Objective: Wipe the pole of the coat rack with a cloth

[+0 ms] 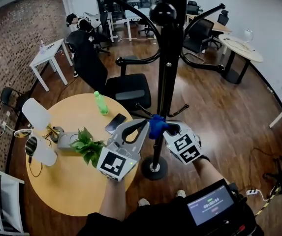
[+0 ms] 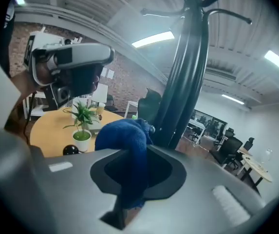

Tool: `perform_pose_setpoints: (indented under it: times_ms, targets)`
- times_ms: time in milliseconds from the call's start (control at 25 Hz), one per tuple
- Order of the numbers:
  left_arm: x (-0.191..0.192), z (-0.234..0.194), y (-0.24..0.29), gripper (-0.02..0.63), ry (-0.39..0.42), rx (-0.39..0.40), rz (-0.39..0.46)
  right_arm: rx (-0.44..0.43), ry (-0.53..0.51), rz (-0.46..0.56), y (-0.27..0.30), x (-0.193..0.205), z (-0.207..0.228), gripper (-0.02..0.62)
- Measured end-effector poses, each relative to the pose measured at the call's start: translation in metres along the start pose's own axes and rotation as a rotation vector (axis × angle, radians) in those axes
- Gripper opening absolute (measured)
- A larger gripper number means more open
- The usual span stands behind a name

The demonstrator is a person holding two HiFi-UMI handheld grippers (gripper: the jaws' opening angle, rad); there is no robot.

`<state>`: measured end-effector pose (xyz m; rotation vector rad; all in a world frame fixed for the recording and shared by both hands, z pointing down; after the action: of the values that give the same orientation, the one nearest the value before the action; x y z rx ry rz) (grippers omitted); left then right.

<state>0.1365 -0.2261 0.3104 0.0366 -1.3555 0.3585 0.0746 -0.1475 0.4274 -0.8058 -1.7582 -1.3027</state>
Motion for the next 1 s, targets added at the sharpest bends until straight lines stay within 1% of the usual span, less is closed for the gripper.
perform_pose_setpoints:
  times_ms: [120,280,360,440,560,640,720,800,840,920,1000]
  targets:
    - [0.007,0.004,-0.005,0.003,-0.019,-0.114,-0.053,-0.1,-0.015,0.059,0.004,0.002,-0.002,0.051]
    - [0.021,0.027,0.003,0.003,0.035,-0.251,-0.143,-0.244,-0.025,0.114,0.003,0.015,0.001,0.052]
    - [0.022,0.044,0.013,0.003,0.039,-0.316,-0.154,-0.323,-0.013,0.125,0.002,0.024,0.002,0.051]
    - [0.023,0.066,0.022,0.003,0.04,-0.357,-0.144,-0.393,-0.02,0.138,0.001,0.029,0.003,0.051]
    - [0.024,0.093,0.023,0.003,0.068,-0.399,-0.181,-0.478,-0.041,0.146,-0.004,0.036,-0.004,0.052]
    - [0.023,0.103,0.018,0.003,0.092,-0.423,-0.208,-0.507,-0.034,0.129,-0.007,0.047,-0.006,0.052]
    - [0.025,0.108,0.011,0.003,0.1,-0.451,-0.232,-0.486,-0.033,0.094,-0.008,0.06,0.001,0.051]
    - [0.037,0.113,0.005,0.003,0.096,-0.458,-0.27,-0.445,-0.034,0.041,-0.006,0.077,0.011,0.052]
    - [0.045,0.117,0.003,0.003,0.084,-0.448,-0.284,-0.432,-0.038,0.022,-0.005,0.085,0.015,0.052]
    - [0.063,0.13,0.005,0.003,0.053,-0.393,-0.296,-0.424,-0.067,0.022,-0.005,0.092,0.02,0.051]
    - [0.085,0.149,0.008,0.003,0.026,-0.306,-0.3,-0.422,-0.13,0.07,-0.005,0.091,0.019,0.052]
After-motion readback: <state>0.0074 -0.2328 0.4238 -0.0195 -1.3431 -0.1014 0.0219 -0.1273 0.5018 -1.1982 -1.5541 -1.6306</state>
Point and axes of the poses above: the fingertips, and each gripper's own axes: y forward along the fingers, z to its right, x out of its underside, the point moved 3 cm from there along -y, backward along the fingers, and after that the axes turned 12 degrees about -x, right-handed, at the moved point
